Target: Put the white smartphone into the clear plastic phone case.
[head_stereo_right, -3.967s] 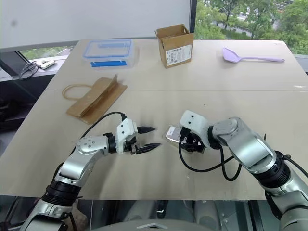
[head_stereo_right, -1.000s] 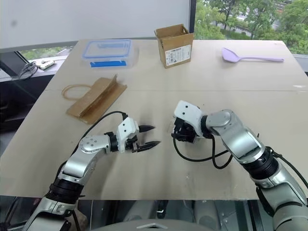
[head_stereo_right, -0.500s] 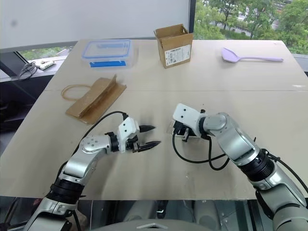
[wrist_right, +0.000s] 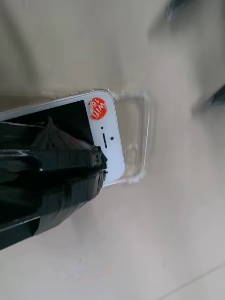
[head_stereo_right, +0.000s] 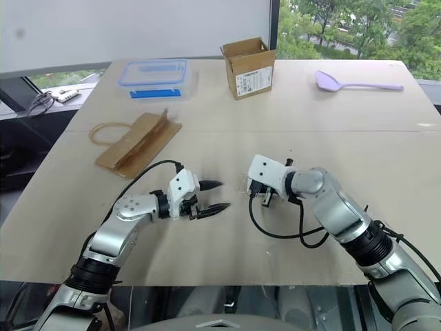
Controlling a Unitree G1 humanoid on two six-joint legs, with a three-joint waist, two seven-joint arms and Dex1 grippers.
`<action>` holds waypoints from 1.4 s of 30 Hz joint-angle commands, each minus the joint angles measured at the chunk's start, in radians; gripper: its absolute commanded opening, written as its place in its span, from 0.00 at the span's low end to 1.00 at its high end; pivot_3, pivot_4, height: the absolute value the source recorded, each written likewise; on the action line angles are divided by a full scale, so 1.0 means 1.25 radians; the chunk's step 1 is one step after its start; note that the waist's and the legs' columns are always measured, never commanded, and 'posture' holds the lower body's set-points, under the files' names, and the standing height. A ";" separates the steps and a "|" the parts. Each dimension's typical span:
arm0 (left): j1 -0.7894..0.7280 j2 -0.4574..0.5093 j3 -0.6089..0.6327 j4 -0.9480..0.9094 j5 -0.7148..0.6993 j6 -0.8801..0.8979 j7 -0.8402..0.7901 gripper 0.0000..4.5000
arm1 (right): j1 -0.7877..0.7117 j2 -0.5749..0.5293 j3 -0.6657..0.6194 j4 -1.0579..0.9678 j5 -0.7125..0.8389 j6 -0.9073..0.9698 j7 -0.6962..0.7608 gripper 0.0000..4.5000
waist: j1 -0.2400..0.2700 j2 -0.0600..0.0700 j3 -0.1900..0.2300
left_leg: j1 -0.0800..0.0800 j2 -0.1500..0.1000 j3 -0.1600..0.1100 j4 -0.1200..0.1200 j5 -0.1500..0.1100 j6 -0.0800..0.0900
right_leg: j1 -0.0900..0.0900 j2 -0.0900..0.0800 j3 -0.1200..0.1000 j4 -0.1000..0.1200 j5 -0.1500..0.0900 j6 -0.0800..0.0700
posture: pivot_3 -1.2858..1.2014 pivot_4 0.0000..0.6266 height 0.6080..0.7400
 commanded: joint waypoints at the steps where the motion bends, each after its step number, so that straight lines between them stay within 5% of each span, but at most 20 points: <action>1: 0.004 0.006 0.008 -0.036 -0.006 -0.002 0.003 0.75 | 0.027 0.001 0.020 0.081 -0.035 0.015 -0.014 0.00 | 0.001 0.000 -0.001 | 0.000 0.000 0.000 0.000 0.000 0.000 | 0.000 0.000 0.000 0.000 0.000 0.000 | 0.52 0.24 1.00; 13: -0.001 -0.009 -0.003 -0.033 -0.003 0.000 0.009 0.75 | 0.080 0.012 -0.006 0.009 -0.011 0.028 0.021 0.00 | 0.003 -0.001 -0.001 | 0.000 0.000 0.000 0.000 0.001 0.001 | 0.000 0.000 0.000 0.000 0.000 0.000 | 0.52 0.24 1.00; 23: -0.017 -0.017 -0.002 -0.021 -0.001 0.005 0.015 0.75 | 0.073 0.045 -0.208 -0.163 0.086 0.117 -0.018 0.00 | 0.003 0.000 0.001 | -0.002 0.000 -0.001 0.000 0.001 0.001 | -0.002 0.000 0.000 0.000 0.000 0.000 | 0.52 0.24 1.00; 28: -0.043 -0.036 0.000 -0.004 0.011 0.010 0.045 0.75 | 0.053 -0.024 -0.263 -0.188 0.070 0.144 -0.034 0.00 | 0.003 0.000 0.001 | -0.003 0.000 -0.001 -0.001 0.001 0.001 | -0.003 0.000 0.000 0.000 0.000 0.000 | 0.52 0.24 1.00; 33: -0.063 -0.052 -0.025 0.024 0.049 -0.005 0.061 0.75 | 0.063 -0.132 -0.213 -0.083 0.002 0.054 -0.025 0.00 | 0.002 0.000 0.001 | -0.003 0.000 0.001 -0.002 0.001 0.001 | -0.003 0.000 0.001 -0.001 0.000 0.000 | 0.52 0.24 1.00; 42: -0.052 -0.054 -0.040 0.033 0.068 0.003 0.066 0.75 | 0.093 -0.189 -0.194 -0.065 0.005 0.018 0.038 0.00 | -0.001 -0.001 0.002 | -0.003 0.000 0.005 -0.006 0.001 0.001 | -0.006 0.000 0.006 -0.001 0.000 0.000 | 0.52 0.24 1.00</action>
